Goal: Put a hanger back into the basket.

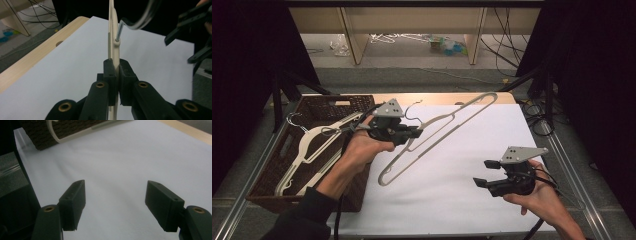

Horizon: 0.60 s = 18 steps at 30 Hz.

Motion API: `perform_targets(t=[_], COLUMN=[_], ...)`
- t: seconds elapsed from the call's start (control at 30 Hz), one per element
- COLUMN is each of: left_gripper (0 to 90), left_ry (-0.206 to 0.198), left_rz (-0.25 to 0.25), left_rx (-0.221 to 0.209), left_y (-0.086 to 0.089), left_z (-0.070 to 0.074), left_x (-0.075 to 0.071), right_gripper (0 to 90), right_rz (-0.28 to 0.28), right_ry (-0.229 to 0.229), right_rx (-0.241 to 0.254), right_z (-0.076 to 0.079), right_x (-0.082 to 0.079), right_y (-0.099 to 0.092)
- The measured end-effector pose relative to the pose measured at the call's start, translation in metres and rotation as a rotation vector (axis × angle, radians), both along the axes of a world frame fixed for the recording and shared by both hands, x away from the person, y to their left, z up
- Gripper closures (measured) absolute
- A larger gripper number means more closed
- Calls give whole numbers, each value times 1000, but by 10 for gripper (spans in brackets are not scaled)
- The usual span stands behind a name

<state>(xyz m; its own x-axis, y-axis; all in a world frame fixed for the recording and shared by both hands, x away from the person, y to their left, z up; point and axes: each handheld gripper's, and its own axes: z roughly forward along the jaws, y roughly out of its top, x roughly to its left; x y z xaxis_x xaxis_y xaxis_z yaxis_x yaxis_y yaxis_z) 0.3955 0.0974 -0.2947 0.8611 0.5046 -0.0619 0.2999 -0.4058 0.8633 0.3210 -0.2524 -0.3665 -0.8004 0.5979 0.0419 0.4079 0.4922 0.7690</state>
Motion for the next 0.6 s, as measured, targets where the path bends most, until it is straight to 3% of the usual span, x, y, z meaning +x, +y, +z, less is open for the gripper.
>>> perform_targets(t=[0.13,0.23,0.33,0.6], left_gripper=[859,859,859,859], left_ry=[26,21,1,-46], left_rz=[18,20,47,115], left_rx=[-51,-73,-55,-24], left_y=[13,21,31,66], left_z=[27,46,66,91], left_x=[0,-2,-5,-7], right_gripper=[330,318,304,294], right_rz=[15,26,34,52], right_ry=[20,18,12,21], right_rx=[1,0,18,8], right_z=[-6,-10,-14,-23], right_x=[-1,-2,-4,-6], right_y=[3,6,9,13])
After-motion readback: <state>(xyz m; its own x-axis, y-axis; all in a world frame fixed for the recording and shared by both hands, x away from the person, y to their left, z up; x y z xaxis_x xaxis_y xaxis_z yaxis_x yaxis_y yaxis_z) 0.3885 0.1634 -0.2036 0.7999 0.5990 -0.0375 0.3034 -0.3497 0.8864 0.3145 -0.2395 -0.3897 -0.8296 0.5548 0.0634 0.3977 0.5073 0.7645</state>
